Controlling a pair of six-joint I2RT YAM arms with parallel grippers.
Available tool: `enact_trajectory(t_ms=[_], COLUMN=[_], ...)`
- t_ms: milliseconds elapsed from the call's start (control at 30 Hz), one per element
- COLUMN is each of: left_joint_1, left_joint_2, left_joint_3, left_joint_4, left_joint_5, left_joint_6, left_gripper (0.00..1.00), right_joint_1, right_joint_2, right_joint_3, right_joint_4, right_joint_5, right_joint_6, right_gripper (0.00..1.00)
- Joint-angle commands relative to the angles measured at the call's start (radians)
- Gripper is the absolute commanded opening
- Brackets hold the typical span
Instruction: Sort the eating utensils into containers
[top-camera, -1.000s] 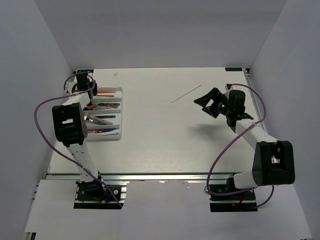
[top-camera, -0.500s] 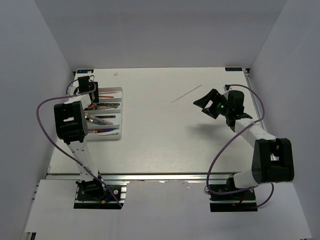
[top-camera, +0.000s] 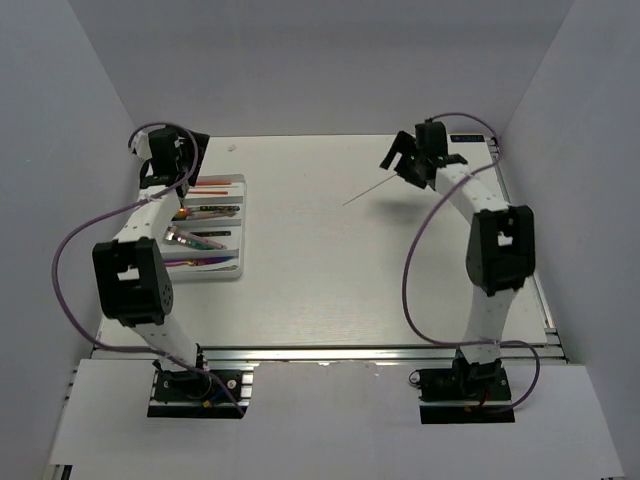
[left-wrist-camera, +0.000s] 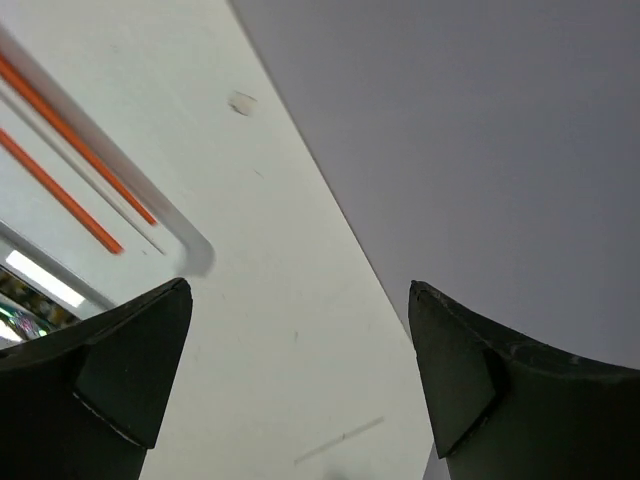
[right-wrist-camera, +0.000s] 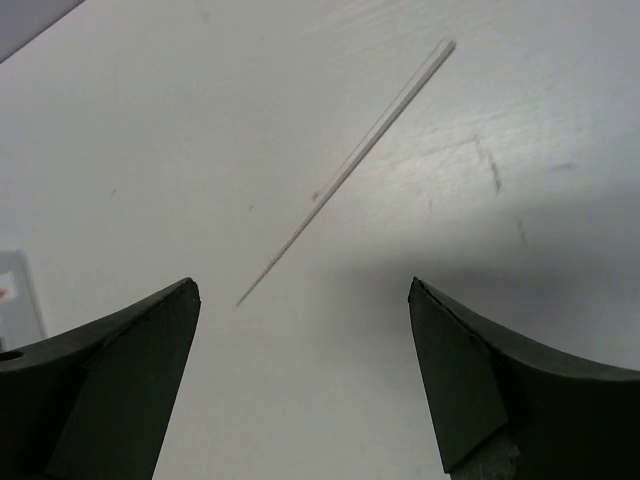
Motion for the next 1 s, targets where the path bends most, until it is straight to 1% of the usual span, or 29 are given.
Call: enact_trajectory(t_ms=[0, 33, 100, 133, 200, 233, 333, 433, 467, 533, 633, 700, 733, 767, 833, 900, 933, 967], left_joint_1=[-0.055, -0.064, -0.096, -0.119, -0.135, -0.136, -0.139, -0.147, -0.155, -0.162, -0.165, -0.167, -0.165, -0.167, -0.167, -0.165, -0.165, -0.167], left_joint_2=[-0.192, -0.217, -0.279, -0.295, -0.314, -0.315, -0.32, -0.334, -0.337, -0.335, -0.327, -0.327, -0.329, -0.33, -0.334, -0.34, -0.344, -0.346], left_joint_3=[-0.07, -0.081, -0.124, -0.134, -0.151, -0.151, -0.161, -0.196, -0.213, -0.217, -0.223, -0.226, -0.227, -0.227, -0.227, -0.227, -0.226, -0.226], left_joint_4=[-0.046, -0.07, -0.113, -0.125, -0.161, -0.179, -0.23, -0.212, -0.205, -0.201, -0.184, -0.178, -0.175, -0.167, -0.161, -0.161, -0.162, -0.165], left_joint_5=[0.067, 0.075, 0.079, 0.081, 0.081, 0.131, 0.168, 0.201, 0.205, 0.224, 0.262, 0.282, 0.29, 0.3, 0.317, 0.326, 0.328, 0.331], left_joint_6=[0.225, 0.255, 0.343, 0.368, 0.428, 0.442, 0.488, 0.496, 0.496, 0.497, 0.488, 0.484, 0.481, 0.476, 0.471, 0.471, 0.473, 0.476], left_gripper=[0.98, 0.98, 0.98, 0.98, 0.98, 0.98, 0.98, 0.98, 0.98, 0.98, 0.98, 0.98, 0.98, 0.98, 0.98, 0.98, 0.98, 0.98], right_joint_1=[0.02, 0.02, 0.023, 0.024, 0.029, 0.032, 0.034, 0.037, 0.041, 0.049, 0.064, 0.076, 0.078, 0.08, 0.084, 0.087, 0.087, 0.086], right_joint_2=[0.19, 0.297, 0.387, 0.454, 0.499, 0.531, 0.579, 0.643, 0.665, 0.704, 0.723, 0.728, 0.731, 0.729, 0.723, 0.722, 0.726, 0.732], right_joint_3=[0.295, 0.476, 0.626, 0.721, 0.772, 0.806, 0.836, 0.895, 0.941, 0.972, 0.966, 0.958, 0.954, 0.948, 0.919, 0.883, 0.885, 0.888], right_joint_4=[-0.355, -0.405, -0.472, -0.473, -0.447, -0.421, -0.367, -0.335, -0.328, -0.325, -0.322, -0.353, -0.363, -0.377, -0.414, -0.423, -0.436, -0.451], right_joint_5=[0.315, 0.332, 0.349, 0.355, 0.371, 0.385, 0.415, 0.399, 0.408, 0.418, 0.449, 0.49, 0.494, 0.498, 0.514, 0.5, 0.494, 0.488], right_joint_6=[-0.051, -0.045, -0.042, -0.045, -0.065, -0.071, -0.085, -0.109, -0.12, -0.14, -0.167, -0.184, -0.194, -0.197, -0.203, -0.204, -0.2, -0.195], right_gripper=[0.89, 0.89, 0.89, 0.89, 0.9, 0.89, 0.89, 0.89, 0.89, 0.89, 0.89, 0.88, 0.86, 0.8, 0.73, 0.69, 0.66, 0.64])
